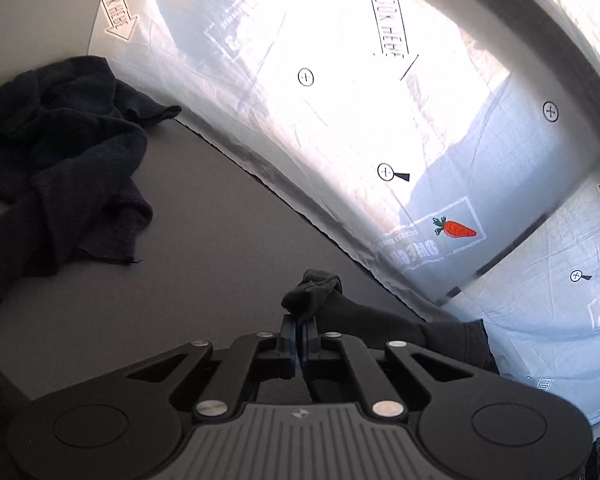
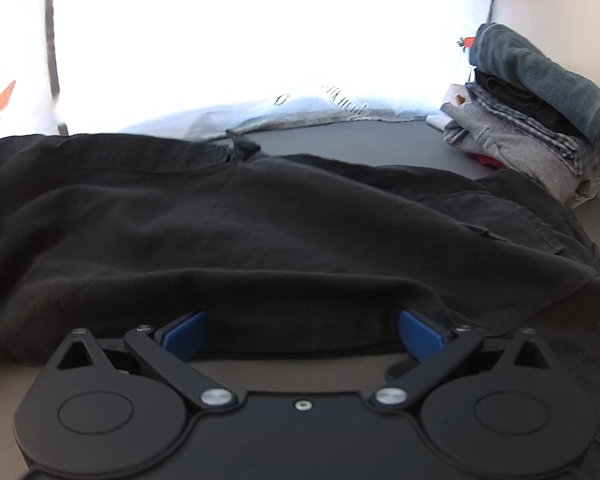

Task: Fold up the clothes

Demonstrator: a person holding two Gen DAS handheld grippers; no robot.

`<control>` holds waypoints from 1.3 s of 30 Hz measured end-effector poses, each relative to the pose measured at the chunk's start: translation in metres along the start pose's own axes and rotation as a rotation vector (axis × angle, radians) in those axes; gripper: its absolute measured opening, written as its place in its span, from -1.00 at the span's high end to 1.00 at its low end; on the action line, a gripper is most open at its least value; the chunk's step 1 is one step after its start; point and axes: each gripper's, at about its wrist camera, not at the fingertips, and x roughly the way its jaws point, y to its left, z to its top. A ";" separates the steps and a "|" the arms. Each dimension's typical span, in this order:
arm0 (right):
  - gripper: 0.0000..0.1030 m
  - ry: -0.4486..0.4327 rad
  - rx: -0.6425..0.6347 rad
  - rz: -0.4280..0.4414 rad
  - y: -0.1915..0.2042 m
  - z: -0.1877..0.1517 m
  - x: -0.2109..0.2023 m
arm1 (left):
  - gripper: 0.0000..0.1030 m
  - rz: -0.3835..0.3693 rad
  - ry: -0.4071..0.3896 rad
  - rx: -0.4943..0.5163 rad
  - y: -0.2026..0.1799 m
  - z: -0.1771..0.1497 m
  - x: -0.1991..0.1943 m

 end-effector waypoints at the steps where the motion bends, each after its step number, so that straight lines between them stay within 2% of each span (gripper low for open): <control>1: -1.00 -0.009 0.013 0.001 -0.005 -0.001 -0.006 | 0.96 0.001 -0.025 -0.004 0.004 0.002 -0.021; 3: -1.00 -0.023 0.038 -0.002 -0.014 -0.002 -0.018 | 0.96 0.008 -0.070 -0.020 0.015 0.003 -0.059; 6: -1.00 -0.023 0.056 -0.014 -0.028 -0.005 -0.028 | 0.96 0.029 -0.102 -0.031 0.030 -0.002 -0.095; 8: -1.00 -0.003 0.064 -0.022 -0.033 -0.010 -0.029 | 0.96 0.056 -0.100 -0.031 0.040 -0.009 -0.102; 10: -1.00 0.041 0.081 -0.003 -0.037 -0.013 -0.028 | 0.96 0.052 -0.079 -0.107 0.052 -0.015 -0.100; 12: -1.00 0.067 0.092 0.055 -0.037 -0.013 -0.031 | 0.95 0.040 -0.069 -0.158 0.059 -0.019 -0.097; 14: -0.99 0.069 0.075 0.119 -0.030 -0.011 -0.038 | 0.95 0.050 -0.069 -0.143 0.058 -0.020 -0.094; 18: -0.96 0.047 0.003 0.301 -0.005 -0.004 -0.055 | 0.95 0.053 -0.065 -0.135 0.057 -0.017 -0.085; 23: -0.64 0.053 -0.218 0.528 0.052 0.000 -0.070 | 0.95 0.055 -0.039 -0.155 0.064 -0.013 -0.074; 26: -0.54 0.093 -0.357 0.743 0.089 0.004 -0.075 | 0.94 0.056 -0.016 -0.169 0.071 -0.013 -0.069; 30: -0.07 0.128 -0.538 0.964 0.144 0.019 -0.084 | 0.87 0.086 0.017 -0.167 0.077 -0.012 -0.056; 32: 0.01 0.111 -0.580 1.034 0.173 0.040 -0.088 | 0.85 0.115 0.036 -0.171 0.082 -0.011 -0.047; 34: 0.07 0.075 -0.557 1.061 0.200 0.068 -0.087 | 0.86 0.146 0.058 -0.182 0.089 -0.010 -0.038; 36: 0.09 0.046 -0.371 1.016 0.221 0.101 -0.073 | 0.78 0.165 0.071 -0.198 0.096 -0.010 -0.031; 37: -0.03 0.038 -0.233 1.003 0.223 0.115 -0.060 | 0.77 0.169 0.075 -0.208 0.100 -0.009 -0.029; 39: -0.37 0.023 -0.094 0.892 0.227 0.133 -0.040 | 0.66 0.180 0.080 -0.212 0.105 -0.009 -0.026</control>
